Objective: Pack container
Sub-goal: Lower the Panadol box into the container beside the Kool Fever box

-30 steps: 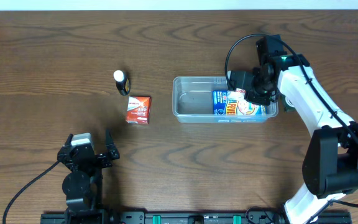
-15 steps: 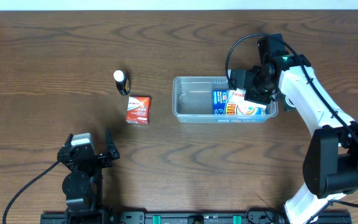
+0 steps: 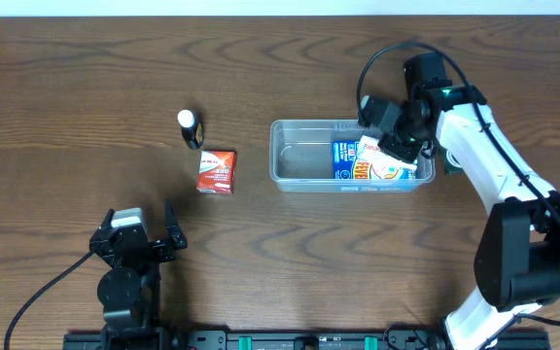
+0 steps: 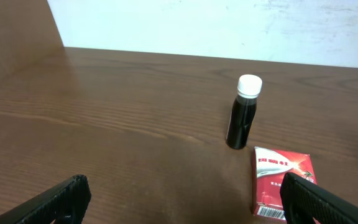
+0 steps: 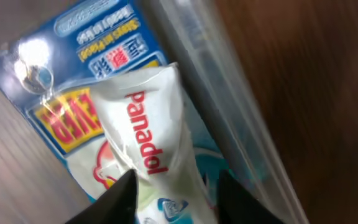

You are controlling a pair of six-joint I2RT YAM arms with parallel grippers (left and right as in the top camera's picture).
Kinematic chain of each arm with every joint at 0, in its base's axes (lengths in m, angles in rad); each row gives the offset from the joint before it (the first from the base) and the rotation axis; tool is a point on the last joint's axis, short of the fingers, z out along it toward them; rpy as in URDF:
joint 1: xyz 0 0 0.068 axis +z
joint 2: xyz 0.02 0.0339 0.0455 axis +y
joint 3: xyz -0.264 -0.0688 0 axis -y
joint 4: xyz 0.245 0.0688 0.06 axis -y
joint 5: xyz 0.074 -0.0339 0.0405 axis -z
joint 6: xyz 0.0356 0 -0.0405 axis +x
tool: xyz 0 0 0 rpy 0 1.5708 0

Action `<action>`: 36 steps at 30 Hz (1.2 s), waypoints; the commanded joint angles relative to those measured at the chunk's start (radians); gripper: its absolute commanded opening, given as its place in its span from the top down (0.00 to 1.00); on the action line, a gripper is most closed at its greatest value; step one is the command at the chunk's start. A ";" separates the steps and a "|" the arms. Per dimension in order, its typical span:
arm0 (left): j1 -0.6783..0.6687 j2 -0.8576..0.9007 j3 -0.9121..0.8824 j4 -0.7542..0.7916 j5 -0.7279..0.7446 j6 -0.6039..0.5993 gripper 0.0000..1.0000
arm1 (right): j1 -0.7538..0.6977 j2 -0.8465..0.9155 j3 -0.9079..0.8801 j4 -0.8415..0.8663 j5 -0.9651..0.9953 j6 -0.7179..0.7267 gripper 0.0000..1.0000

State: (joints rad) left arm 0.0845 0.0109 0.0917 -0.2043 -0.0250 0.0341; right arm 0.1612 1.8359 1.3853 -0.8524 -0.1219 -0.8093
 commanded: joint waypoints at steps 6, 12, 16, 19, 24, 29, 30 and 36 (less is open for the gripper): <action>0.006 -0.007 -0.028 -0.006 0.011 0.014 0.02 | 0.005 -0.071 0.020 -0.077 -0.017 0.754 0.96; 0.006 -0.007 -0.028 -0.006 0.011 0.014 0.02 | 0.022 -0.069 0.019 -0.162 -0.017 0.915 0.99; 0.006 -0.007 -0.028 -0.006 0.011 0.014 0.02 | 0.037 -0.067 0.018 -0.176 -0.016 0.959 0.99; 0.006 -0.007 -0.028 -0.006 0.011 0.014 0.02 | 0.038 -0.067 0.011 -0.177 -0.010 1.022 0.99; 0.006 -0.007 -0.028 -0.006 0.011 0.014 0.02 | 0.038 -0.067 -0.031 -0.153 0.104 1.099 0.99; 0.006 -0.007 -0.028 -0.006 0.011 0.014 0.02 | 0.039 -0.067 -0.087 -0.107 0.103 1.101 0.99; 0.006 -0.007 -0.028 -0.006 0.011 0.014 0.02 | 0.039 -0.067 -0.096 -0.098 0.103 1.102 0.99; 0.006 -0.007 -0.028 -0.006 0.011 0.014 0.02 | 0.038 -0.067 -0.156 -0.016 0.104 1.101 0.99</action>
State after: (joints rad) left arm 0.0845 0.0109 0.0917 -0.2043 -0.0250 0.0341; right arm 0.1928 1.7805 1.2560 -0.8894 -0.0341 0.2718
